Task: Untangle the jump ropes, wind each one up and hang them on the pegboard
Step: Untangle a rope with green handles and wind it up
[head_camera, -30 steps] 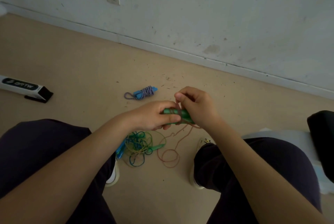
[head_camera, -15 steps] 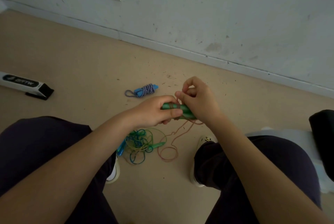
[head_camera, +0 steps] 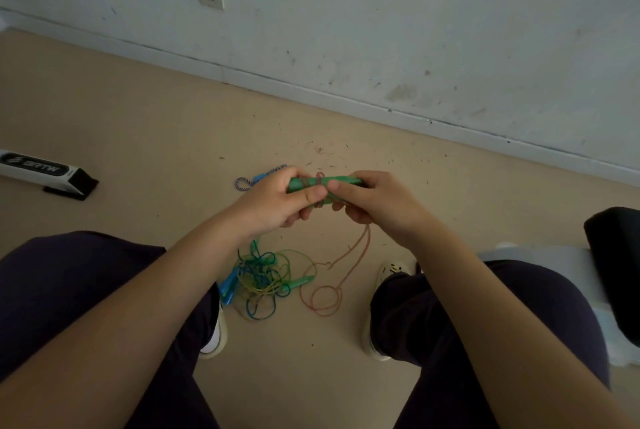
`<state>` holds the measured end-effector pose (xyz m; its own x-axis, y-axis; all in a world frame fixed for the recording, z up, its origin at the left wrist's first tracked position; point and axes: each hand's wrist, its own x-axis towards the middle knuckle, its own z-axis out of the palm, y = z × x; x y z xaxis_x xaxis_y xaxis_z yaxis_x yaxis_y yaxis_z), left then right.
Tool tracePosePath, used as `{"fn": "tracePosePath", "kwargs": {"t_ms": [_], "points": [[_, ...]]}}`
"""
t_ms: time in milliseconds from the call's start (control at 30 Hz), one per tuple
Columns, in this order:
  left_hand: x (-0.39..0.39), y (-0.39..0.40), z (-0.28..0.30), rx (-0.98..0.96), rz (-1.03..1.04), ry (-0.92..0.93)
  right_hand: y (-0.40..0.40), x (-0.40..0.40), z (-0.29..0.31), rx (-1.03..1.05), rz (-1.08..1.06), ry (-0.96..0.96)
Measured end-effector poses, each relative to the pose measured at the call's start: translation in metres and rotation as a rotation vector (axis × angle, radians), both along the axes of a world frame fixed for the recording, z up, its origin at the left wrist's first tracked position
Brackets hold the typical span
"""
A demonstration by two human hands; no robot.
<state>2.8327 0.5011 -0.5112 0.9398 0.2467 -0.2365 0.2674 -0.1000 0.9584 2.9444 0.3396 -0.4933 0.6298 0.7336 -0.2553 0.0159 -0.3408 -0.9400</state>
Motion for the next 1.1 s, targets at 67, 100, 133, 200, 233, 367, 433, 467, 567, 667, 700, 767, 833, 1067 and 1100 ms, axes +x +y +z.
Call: {"fn": "tracePosePath", "kwargs": {"t_ms": [67, 100, 133, 200, 233, 367, 433, 467, 567, 667, 700, 767, 833, 1067, 1100], "points": [[0.0, 0.003, 0.001, -0.064, 0.005, -0.023, 0.0, 0.0, -0.001, 0.066, -0.011, 0.092], [0.0, 0.004, 0.001, -0.101, -0.002, -0.045, 0.001, -0.001, -0.002, 0.103, -0.008, 0.148], [0.0, 0.004, 0.002, -0.147, -0.011, -0.07, 0.001, -0.002, -0.002, 0.136, 0.002, 0.206], [0.001, 0.003, 0.002, -0.256, 0.003, -0.114, 0.002, -0.005, -0.004, 0.175, 0.035, 0.292], [0.001, 0.003, 0.002, -0.293, 0.026, -0.124, 0.003, -0.006, -0.005, 0.177, 0.045, 0.298], [0.002, 0.001, 0.001, -0.334, 0.132, -0.111, 0.006, -0.006, -0.009, 0.126, 0.035, 0.162], [0.004, 0.002, 0.0, -0.383, 0.188, -0.118, 0.006, -0.009, -0.011, 0.053, 0.047, 0.079], [0.005, 0.004, 0.001, -0.393, 0.214, -0.123, 0.007, -0.011, -0.011, 0.006, 0.057, 0.03], [0.006, 0.004, 0.001, -0.306, 0.287, -0.125, 0.012, -0.019, -0.009, -0.087, 0.1, -0.133], [0.006, 0.0, -0.002, -0.08, 0.33, -0.113, 0.015, -0.025, -0.002, -0.129, 0.153, -0.352], [0.006, -0.001, -0.003, 0.024, 0.321, -0.111, 0.015, -0.026, 0.0, -0.12, 0.173, -0.407], [0.006, 0.0, -0.004, 0.206, 0.28, -0.116, 0.014, -0.027, 0.001, -0.092, 0.192, -0.493], [0.006, 0.001, -0.003, 0.282, 0.236, -0.121, 0.012, -0.023, 0.0, -0.062, 0.178, -0.564], [0.001, 0.002, 0.01, 0.082, -0.086, 0.003, -0.001, 0.003, 0.002, 0.049, 0.036, -0.732], [0.0, 0.003, 0.01, 0.058, -0.116, 0.021, -0.003, 0.004, 0.003, 0.058, 0.008, -0.675]]}}
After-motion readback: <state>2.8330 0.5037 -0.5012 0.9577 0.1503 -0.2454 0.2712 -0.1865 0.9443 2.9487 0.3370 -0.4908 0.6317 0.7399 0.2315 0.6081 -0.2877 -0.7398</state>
